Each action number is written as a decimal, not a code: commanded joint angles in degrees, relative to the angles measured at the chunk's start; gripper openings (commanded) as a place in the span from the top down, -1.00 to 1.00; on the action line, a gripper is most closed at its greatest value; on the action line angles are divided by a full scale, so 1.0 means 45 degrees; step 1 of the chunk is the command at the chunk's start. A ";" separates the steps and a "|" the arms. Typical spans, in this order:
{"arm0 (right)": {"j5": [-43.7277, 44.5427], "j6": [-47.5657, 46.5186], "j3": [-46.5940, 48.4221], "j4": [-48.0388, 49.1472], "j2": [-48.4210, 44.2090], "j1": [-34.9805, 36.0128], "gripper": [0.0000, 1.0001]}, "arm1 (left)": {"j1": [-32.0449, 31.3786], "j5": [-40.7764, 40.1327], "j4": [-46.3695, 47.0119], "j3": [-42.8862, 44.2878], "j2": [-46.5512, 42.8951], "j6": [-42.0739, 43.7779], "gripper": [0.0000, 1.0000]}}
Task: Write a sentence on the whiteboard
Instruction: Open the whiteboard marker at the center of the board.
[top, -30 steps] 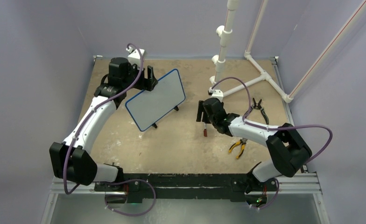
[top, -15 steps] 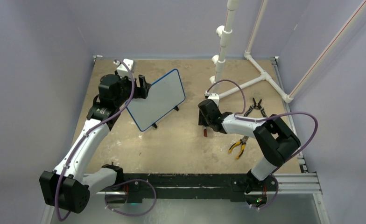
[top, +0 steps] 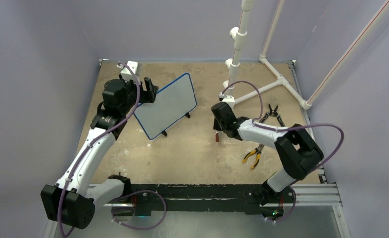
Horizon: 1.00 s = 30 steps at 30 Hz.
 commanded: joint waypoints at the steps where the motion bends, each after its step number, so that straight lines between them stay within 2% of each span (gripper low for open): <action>1: -0.0288 0.0062 0.0416 0.0353 -0.2048 -0.0035 1.00 | -0.0213 0.1473 0.0390 0.1140 -0.0347 -0.0817 -0.35; 5: -0.1668 0.0019 0.0132 0.1839 -0.4066 -0.0031 1.00 | -0.1484 0.2485 0.0869 0.1363 -0.0170 -0.1678 -0.32; 8: -0.2838 -0.0156 -0.0465 0.4166 -0.5843 -0.0031 1.00 | -0.2749 0.2681 0.1422 0.1429 0.0061 -0.2431 -0.32; 12: -0.4219 -0.0264 -0.1437 0.7604 -0.7269 -0.0029 1.00 | -0.4142 0.3394 0.3253 0.0822 0.0433 -0.4011 -0.32; 15: -0.4978 -0.0223 -0.1607 0.9284 -0.7539 -0.0028 1.00 | -0.5161 0.3790 0.4385 0.0458 0.0840 -0.5077 -0.34; 18: -0.5828 -0.0238 -0.1596 1.0372 -0.7536 -0.0025 1.00 | -0.5962 0.3915 0.5030 0.0357 0.1230 -0.5378 -0.36; 24: -0.6069 0.0019 -0.1801 1.1160 -0.7709 -0.0025 1.00 | -0.6175 0.4787 0.5946 0.0133 0.1626 -0.6044 -0.35; 28: -0.6192 0.0111 -0.1967 1.1358 -0.7913 -0.0025 1.00 | -0.6237 0.4828 0.6157 -0.0038 0.1919 -0.6289 -0.17; 30: -0.6211 0.0131 -0.2002 1.1323 -0.7980 -0.0025 1.00 | -0.6253 0.4794 0.6183 0.0004 0.2037 -0.6239 0.16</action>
